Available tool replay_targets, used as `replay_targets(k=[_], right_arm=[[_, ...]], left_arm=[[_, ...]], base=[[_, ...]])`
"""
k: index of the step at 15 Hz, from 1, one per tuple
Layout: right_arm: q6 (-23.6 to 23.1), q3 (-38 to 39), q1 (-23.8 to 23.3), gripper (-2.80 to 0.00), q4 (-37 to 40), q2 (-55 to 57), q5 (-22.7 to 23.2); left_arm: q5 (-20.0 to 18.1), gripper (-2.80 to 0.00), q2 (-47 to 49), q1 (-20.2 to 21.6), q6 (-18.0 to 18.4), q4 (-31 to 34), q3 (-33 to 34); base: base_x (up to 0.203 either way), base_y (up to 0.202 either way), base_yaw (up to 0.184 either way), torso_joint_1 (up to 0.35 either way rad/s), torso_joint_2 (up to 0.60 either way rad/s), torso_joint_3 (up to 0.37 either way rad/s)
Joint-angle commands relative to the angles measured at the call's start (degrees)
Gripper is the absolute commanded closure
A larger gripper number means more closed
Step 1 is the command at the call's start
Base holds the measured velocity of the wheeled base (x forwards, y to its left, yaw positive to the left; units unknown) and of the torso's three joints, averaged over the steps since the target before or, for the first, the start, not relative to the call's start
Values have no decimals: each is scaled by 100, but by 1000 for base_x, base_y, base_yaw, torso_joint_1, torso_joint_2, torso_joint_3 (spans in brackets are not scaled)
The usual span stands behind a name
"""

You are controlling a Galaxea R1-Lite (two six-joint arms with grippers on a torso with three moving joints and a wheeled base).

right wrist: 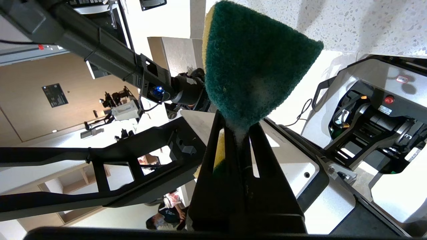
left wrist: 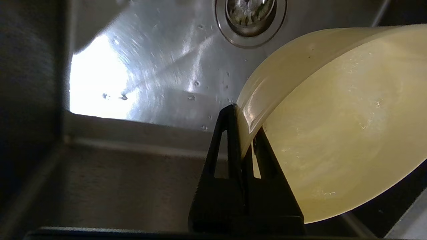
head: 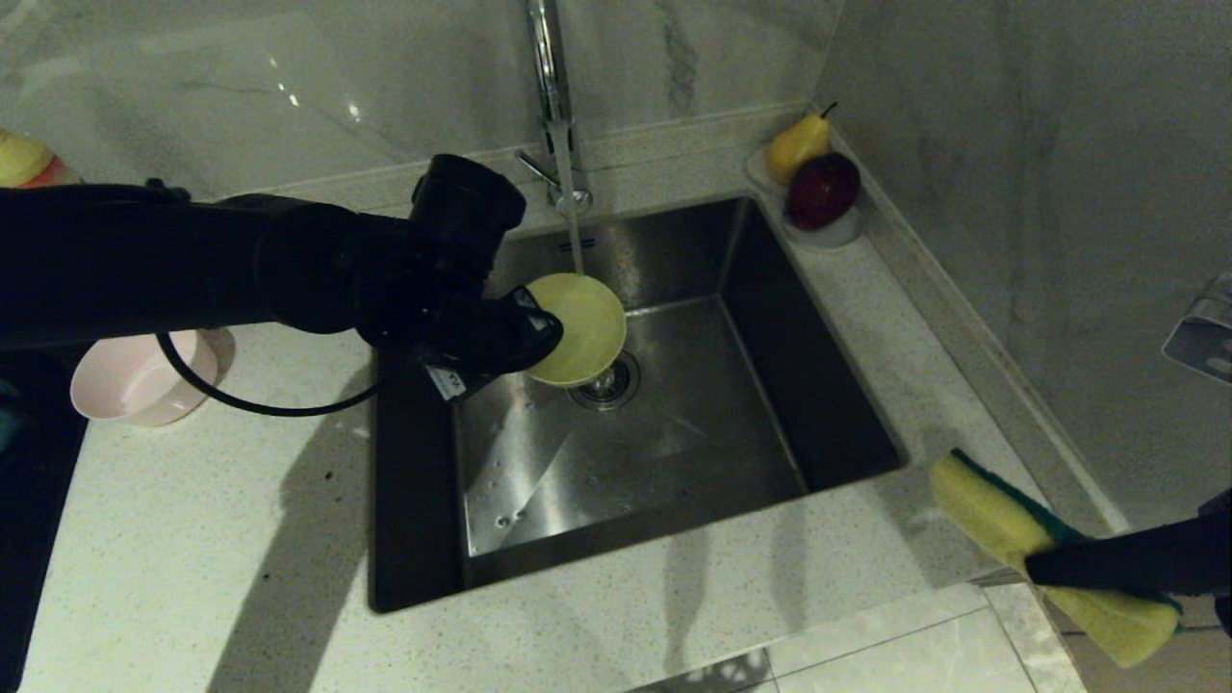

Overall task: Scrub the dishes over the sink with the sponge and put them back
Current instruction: Wash the bowl

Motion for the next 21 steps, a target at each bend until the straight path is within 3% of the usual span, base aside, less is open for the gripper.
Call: replay_targets(k=[1, 3, 7, 9, 13, 16, 21], right_arm=[[13, 13, 3, 0, -8, 24, 28], [13, 50, 3, 0, -63, 41, 34], [13, 15, 3, 0, -133, 59, 35], [13, -12, 3, 0, -138, 100, 34], [-4, -38, 3, 0, -318, 288, 52], [-21, -55, 3, 0, -364, 383, 60], [-23, 1, 3, 0, -610, 524, 139]], left_arm=[[561, 0, -407, 9, 266, -43, 140], [988, 0, -706, 9, 558, -375, 233], [1407, 0, -1272, 18, 1791, -1601, 1023], [1486, 0, -1574, 36, 2492, -2611, 1658], [1495, 0, -1912, 147, 4129, -5450, 2855], [1406, 0, -1932, 201, 4843, -7055, 3391], [398, 0, -1984, 382, 5411, -8439, 3974]], base=[[0, 0, 0, 0, 0, 0], [0, 0, 0, 0, 0, 0], [0, 0, 0, 0, 0, 0], [0, 0, 0, 0, 0, 0], [0, 0, 0, 0, 0, 0], [0, 0, 0, 0, 0, 0], [0, 0, 0, 0, 0, 0]])
